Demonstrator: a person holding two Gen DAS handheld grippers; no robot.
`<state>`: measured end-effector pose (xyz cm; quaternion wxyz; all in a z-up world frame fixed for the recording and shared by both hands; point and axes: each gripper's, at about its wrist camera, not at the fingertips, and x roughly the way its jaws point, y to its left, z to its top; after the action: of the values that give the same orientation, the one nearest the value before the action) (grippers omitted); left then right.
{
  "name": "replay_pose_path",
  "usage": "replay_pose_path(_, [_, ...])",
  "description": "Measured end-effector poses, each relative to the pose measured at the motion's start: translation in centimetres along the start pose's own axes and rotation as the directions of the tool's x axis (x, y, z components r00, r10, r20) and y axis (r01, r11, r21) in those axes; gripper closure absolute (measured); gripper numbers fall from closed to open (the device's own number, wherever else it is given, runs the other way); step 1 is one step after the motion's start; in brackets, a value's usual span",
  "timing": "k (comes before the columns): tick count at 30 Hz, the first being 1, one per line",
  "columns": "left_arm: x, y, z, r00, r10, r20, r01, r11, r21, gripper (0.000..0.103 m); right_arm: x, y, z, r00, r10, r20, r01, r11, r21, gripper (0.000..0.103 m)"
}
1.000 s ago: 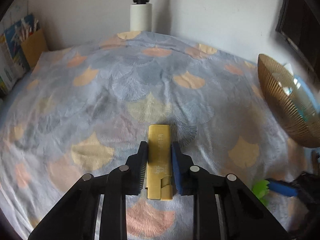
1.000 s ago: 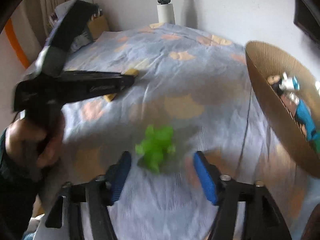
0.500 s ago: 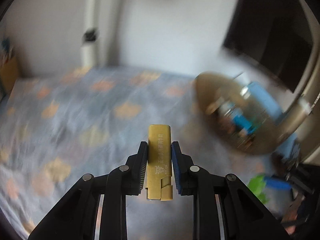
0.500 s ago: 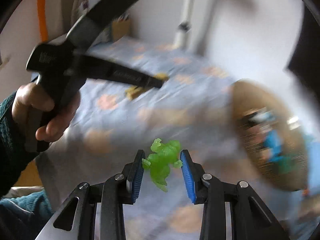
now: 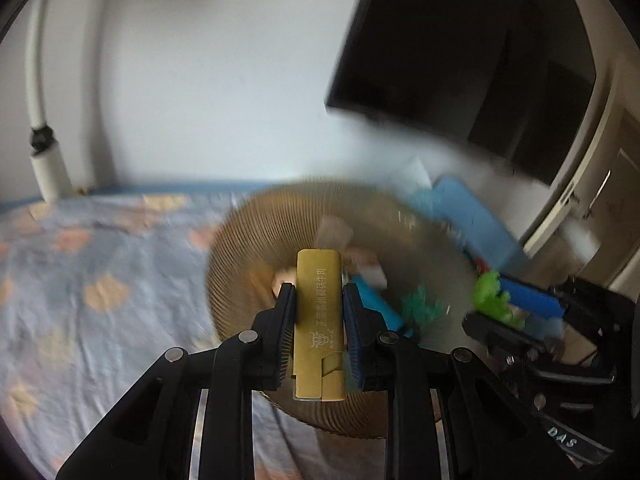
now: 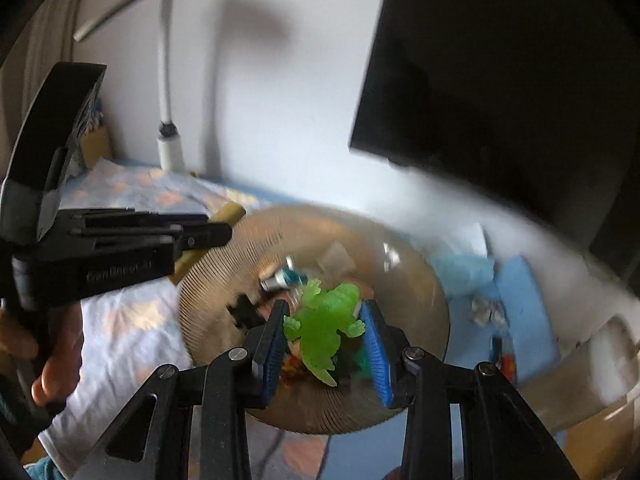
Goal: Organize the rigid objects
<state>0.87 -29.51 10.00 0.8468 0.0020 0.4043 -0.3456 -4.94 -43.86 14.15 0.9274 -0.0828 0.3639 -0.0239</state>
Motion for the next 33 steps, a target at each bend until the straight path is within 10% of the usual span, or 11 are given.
replay_pose_path(3, [1.0, -0.6, -0.9, 0.998, -0.040, -0.042, 0.040, 0.999, 0.014, 0.081, 2.0, -0.8, -1.1, 0.999, -0.007, -0.049, 0.009, 0.999, 0.042, 0.067])
replay_pose_path(9, [-4.9, -0.6, 0.2, 0.994, 0.040, 0.101, -0.048, 0.995, 0.083, 0.015, 1.2, -3.9, -0.6, 0.999, -0.003, -0.048, 0.012, 0.983, 0.182, 0.041])
replay_pose_path(16, [-14.4, 4.8, -1.1, 0.957, 0.131, 0.259, -0.134, 0.991, -0.009, 0.013, -4.1, -1.6, 1.1, 0.997, 0.044, 0.060, -0.055, 0.979, 0.197, 0.039])
replay_pose_path(23, [-20.9, 11.8, -4.8, 0.940, 0.158, 0.303, -0.120, 0.983, -0.142, 0.001, -6.0, 9.0, 1.8, 0.989, 0.111, 0.097, -0.112, 0.994, 0.008, 0.020])
replay_pose_path(33, [-15.5, 18.0, -12.2, 0.931, 0.348, 0.109, -0.328, 0.930, -0.165, 0.001, 0.4, 19.5, -3.3, 0.996, 0.091, 0.002, -0.090, 0.995, -0.044, 0.013])
